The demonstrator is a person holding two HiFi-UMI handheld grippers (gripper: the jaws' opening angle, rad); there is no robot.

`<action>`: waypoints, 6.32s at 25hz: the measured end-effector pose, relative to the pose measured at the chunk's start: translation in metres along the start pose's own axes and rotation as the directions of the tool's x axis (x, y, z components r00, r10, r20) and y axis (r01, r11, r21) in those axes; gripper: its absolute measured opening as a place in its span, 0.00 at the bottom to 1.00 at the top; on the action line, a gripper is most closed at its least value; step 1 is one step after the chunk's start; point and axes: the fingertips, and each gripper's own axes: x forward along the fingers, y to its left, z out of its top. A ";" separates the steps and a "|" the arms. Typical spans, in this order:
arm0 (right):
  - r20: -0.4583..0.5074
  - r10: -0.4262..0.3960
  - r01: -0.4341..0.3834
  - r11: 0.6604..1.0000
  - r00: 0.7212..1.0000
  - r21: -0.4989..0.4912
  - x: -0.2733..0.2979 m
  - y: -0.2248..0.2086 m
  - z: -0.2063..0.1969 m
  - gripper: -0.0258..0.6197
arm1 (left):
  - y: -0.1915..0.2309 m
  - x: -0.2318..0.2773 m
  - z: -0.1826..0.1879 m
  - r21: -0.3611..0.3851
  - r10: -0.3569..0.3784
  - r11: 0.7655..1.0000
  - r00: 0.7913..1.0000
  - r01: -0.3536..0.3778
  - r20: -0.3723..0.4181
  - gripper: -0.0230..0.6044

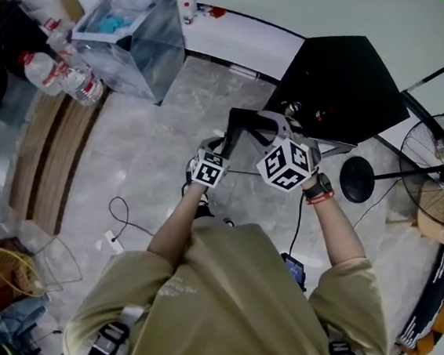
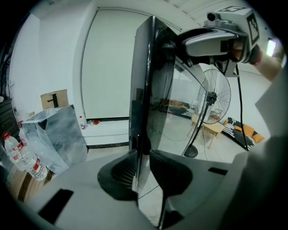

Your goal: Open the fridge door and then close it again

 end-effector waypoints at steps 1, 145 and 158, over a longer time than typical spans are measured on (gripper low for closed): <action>0.001 -0.004 0.004 1.000 1.000 0.005 0.003 -0.003 0.000 0.34 | 0.003 0.002 0.001 0.001 -0.001 1.000 1.000 0.001 0.001 0.17; -0.599 -0.711 0.757 -0.145 0.368 0.638 -0.095 -0.237 -0.162 0.20 | -0.030 0.134 0.392 0.454 -0.723 0.651 0.678 0.608 0.128 0.15; -0.652 -0.707 0.743 -0.275 0.274 0.610 -0.127 -0.209 -0.163 0.08 | -0.061 0.099 0.412 0.467 -0.742 0.655 0.623 0.594 0.248 0.07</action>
